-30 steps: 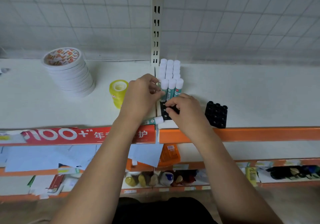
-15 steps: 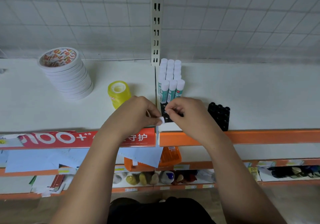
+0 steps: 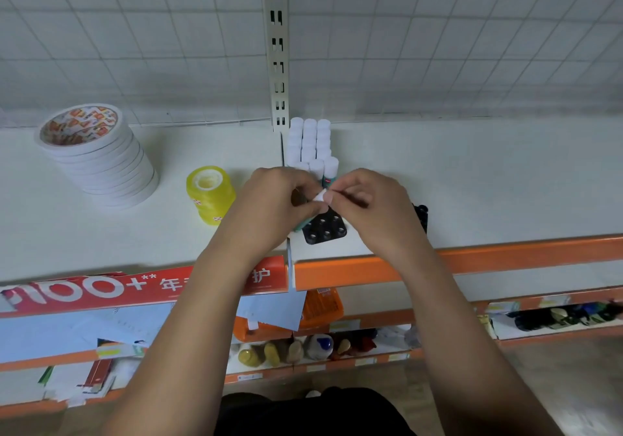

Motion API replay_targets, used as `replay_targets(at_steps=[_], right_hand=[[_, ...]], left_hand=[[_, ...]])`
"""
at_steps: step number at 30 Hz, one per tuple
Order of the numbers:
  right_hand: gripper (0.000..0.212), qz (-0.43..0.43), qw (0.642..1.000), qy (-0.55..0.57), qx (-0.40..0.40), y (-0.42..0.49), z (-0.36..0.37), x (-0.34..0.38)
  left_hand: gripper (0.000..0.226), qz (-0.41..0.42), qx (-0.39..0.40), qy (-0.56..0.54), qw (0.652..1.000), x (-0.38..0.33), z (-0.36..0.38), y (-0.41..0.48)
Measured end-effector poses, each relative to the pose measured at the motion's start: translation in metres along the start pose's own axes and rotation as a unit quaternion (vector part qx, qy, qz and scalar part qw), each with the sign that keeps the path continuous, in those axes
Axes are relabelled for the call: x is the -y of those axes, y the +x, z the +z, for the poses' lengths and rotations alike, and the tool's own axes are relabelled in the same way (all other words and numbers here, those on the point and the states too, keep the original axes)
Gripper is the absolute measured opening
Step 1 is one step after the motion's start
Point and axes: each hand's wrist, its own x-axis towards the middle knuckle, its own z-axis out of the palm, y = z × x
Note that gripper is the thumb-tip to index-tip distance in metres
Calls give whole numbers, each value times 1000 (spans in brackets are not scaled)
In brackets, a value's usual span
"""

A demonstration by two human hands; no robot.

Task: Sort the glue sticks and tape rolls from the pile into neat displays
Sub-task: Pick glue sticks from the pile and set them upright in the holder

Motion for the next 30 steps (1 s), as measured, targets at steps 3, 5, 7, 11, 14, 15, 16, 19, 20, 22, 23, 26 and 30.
replay_targets(at_steps=[3,5,7,11,14,15,16,19,20,22,23,26,30], right_hand=[[7,-18,999,9,-40,5,-7,6],[9,-42,997,-6,-66,7,-9,9],[10,-69,993,-22,-88,10,-9,11],[10,-111,987,-65,-94,12,-4,8],[9,-123,985,-77,-90,13,-1,7],[10,-127,985,-80,-90,13,-2,7],[10,-131,984,-83,-90,14,-2,7],[11,-138,983,-87,-88,14,-2,8],[11,-142,982,-90,-83,13,-2,8],[11,-146,982,-96,-75,11,2,8],[11,-146,982,-95,-73,10,3,8],[9,-143,982,-92,-80,10,7,7],[4,-119,986,-64,-95,10,6,1]], left_hand=[[16,-1,-9,14,1000,-2,2,2],[16,-6,-11,44,999,-1,5,1],[15,-8,-4,78,997,-2,9,-1],[16,-23,17,99,995,-5,20,-8],[11,-42,28,100,994,-5,21,-9],[10,-48,32,98,993,-4,20,-9],[9,-52,37,96,993,-3,20,-9],[8,-57,40,90,993,-2,19,-9],[8,-57,41,93,993,-1,20,-10],[8,-56,45,102,992,0,20,-10],[7,-56,46,104,992,0,20,-9],[5,-55,43,94,993,2,21,-8],[3,-59,26,78,995,5,23,-10]])
